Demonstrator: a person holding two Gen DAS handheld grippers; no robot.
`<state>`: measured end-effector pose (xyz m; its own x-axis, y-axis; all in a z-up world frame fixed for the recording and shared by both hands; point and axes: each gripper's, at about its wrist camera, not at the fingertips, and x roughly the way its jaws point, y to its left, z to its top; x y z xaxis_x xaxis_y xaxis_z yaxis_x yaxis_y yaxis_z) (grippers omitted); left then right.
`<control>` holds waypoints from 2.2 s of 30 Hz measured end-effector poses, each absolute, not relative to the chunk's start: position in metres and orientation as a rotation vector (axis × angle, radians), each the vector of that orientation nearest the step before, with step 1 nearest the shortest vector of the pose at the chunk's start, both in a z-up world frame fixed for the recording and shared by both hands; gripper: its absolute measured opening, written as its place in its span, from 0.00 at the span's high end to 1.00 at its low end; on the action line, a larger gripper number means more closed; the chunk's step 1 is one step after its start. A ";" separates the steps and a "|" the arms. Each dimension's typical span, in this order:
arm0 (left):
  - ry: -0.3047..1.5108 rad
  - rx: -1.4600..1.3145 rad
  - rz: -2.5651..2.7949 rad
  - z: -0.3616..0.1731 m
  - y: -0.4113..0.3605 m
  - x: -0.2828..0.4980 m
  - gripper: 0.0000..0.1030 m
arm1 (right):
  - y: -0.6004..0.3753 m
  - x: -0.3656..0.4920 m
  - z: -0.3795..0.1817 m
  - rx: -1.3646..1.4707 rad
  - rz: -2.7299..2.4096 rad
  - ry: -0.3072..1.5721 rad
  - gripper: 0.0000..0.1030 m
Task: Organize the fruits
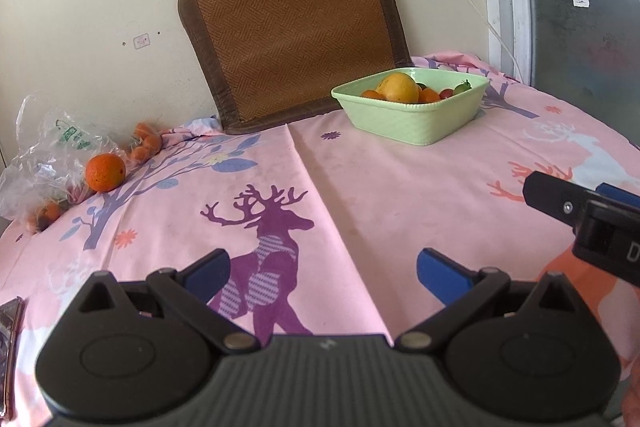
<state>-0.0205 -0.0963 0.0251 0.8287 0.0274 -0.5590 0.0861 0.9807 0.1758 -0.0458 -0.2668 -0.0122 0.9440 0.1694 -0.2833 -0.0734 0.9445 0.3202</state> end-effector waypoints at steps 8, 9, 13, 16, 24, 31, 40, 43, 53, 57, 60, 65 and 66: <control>0.602 0.205 -0.026 0.022 -0.097 -0.016 0.00 | -0.266 -0.043 -0.014 0.297 0.119 0.305 0.17; 0.601 0.208 -0.028 0.022 -0.098 -0.016 0.00 | -0.267 -0.043 -0.015 0.299 0.120 0.305 0.17; 0.599 0.213 -0.031 0.021 -0.100 -0.017 0.00 | -0.267 -0.043 -0.016 0.302 0.121 0.310 0.17; 0.603 0.217 -0.033 0.020 -0.102 -0.016 0.00 | -0.269 -0.043 -0.017 0.312 0.119 0.310 0.17; 0.604 0.223 -0.036 0.020 -0.103 -0.016 0.00 | -0.270 -0.043 -0.017 0.320 0.130 0.311 0.17; 0.609 0.222 -0.040 0.019 -0.103 -0.016 0.00 | -0.271 -0.042 -0.017 0.322 0.136 0.315 0.17; 0.613 0.213 -0.042 0.019 -0.102 -0.016 0.00 | -0.271 -0.042 -0.017 0.324 0.148 0.322 0.17; 0.615 0.209 -0.045 0.019 -0.101 -0.016 0.00 | -0.271 -0.042 -0.018 0.324 0.149 0.321 0.17; 0.627 0.214 -0.053 0.018 -0.102 -0.014 0.00 | -0.271 -0.041 -0.017 0.331 0.157 0.327 0.17; 0.632 0.218 -0.043 0.018 -0.102 -0.013 0.00 | -0.272 -0.040 -0.018 0.339 0.161 0.331 0.17; 0.637 0.211 -0.034 0.018 -0.100 -0.012 0.00 | -0.273 -0.040 -0.018 0.343 0.161 0.329 0.17; 0.633 0.210 -0.027 0.019 -0.101 -0.012 0.00 | -0.274 -0.039 -0.018 0.348 0.168 0.332 0.17; 0.633 0.212 -0.027 0.019 -0.101 -0.012 0.00 | -0.274 -0.039 -0.018 0.348 0.170 0.332 0.17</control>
<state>-0.0118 -0.1012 0.0188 0.8064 0.0397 -0.5900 0.0895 0.9781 0.1881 -0.0389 -0.2741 -0.0177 0.9318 0.2194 -0.2891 -0.1062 0.9265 0.3610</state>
